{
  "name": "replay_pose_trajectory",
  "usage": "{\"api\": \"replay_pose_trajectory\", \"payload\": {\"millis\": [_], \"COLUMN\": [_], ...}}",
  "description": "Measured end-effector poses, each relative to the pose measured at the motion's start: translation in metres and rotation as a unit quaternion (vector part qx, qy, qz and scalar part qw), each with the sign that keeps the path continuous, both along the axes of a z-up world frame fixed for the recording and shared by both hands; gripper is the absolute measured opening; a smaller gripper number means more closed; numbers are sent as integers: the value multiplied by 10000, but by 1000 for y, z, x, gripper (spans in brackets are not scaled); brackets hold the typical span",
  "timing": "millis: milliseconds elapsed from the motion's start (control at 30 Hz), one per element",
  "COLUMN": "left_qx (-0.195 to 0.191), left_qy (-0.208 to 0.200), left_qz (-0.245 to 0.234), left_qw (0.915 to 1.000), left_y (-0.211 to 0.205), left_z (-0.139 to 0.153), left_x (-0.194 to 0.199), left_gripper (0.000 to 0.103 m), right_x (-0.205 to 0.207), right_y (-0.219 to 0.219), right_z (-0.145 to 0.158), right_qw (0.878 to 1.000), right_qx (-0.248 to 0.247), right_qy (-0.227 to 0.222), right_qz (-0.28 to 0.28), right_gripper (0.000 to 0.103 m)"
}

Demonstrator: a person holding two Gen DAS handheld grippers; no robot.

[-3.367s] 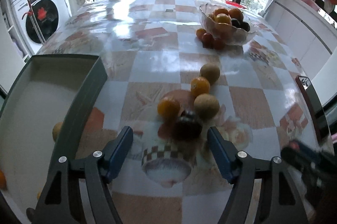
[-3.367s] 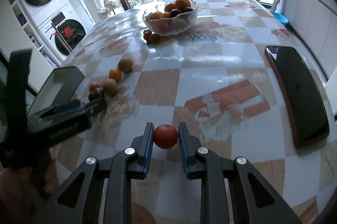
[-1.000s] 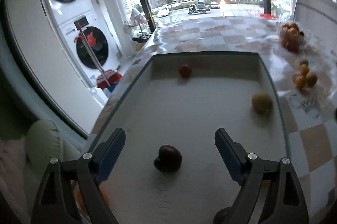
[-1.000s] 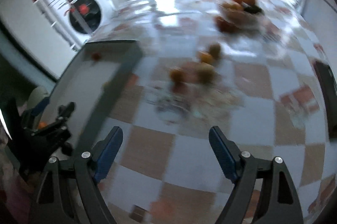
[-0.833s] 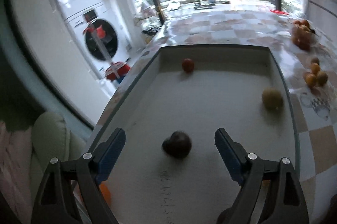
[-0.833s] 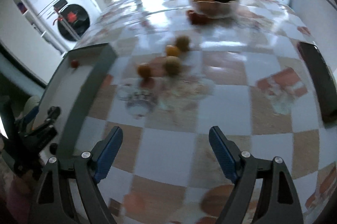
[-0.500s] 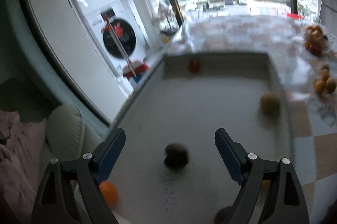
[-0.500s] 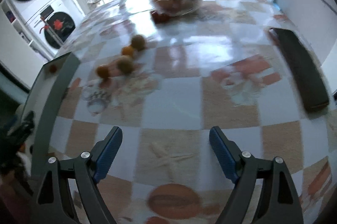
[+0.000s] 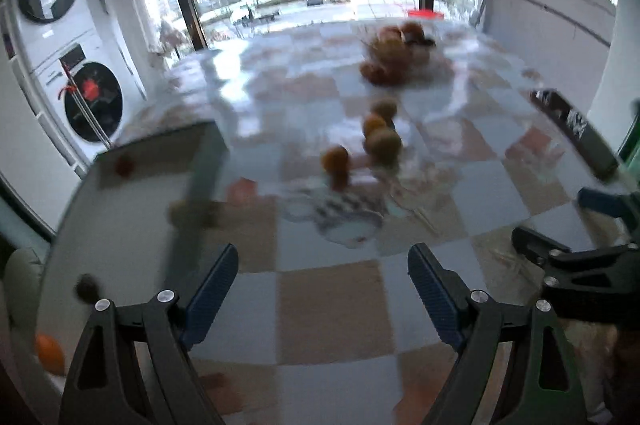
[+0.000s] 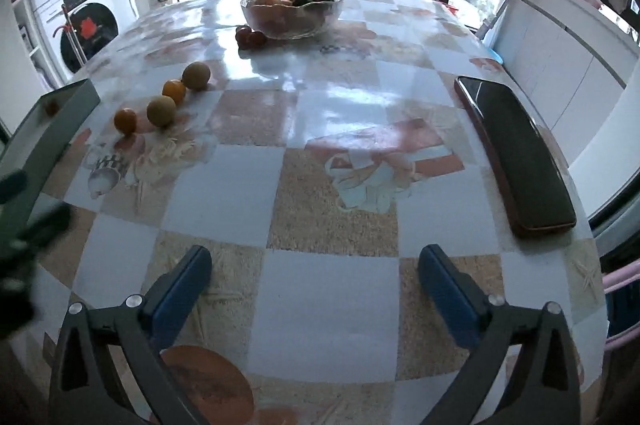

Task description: Organize fruits

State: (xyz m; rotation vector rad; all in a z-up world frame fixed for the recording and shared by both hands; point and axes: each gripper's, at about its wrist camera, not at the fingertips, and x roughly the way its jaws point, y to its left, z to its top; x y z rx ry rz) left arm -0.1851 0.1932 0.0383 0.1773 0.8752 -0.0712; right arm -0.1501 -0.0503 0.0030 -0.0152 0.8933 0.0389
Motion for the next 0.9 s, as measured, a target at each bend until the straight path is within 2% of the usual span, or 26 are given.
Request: {"api": "replay_pose_trajectory", "payload": {"millis": [67,167,233,300,900], "left_qx": [8,-65,-289,-712,-677], "left_qy": [148,165,220,390,322], "left_qz": [68,254,253,291,251], "left_qw": [9999,9995,9990,9963,9969], "left_y": [-4,0,9,19,18], "left_z": [-9,-15,-16,-20,-20], "left_x": [7,9,10,14,11], "left_gripper": [88,103,103,103,103], "right_x": [0,0,0,-3,-2], "right_y": [1,2,1,2,2], "right_z": [1,2,1,4,3], "right_qw": [10000,10000,10000,10000,10000], "right_qx": [2,-3,-2,-6,-5], "right_qy": [-10,-22,-25,-25,-29], "right_qz": [-2,-17,-17,-18,-18], "right_gripper": [103,103,103,103,103]}}
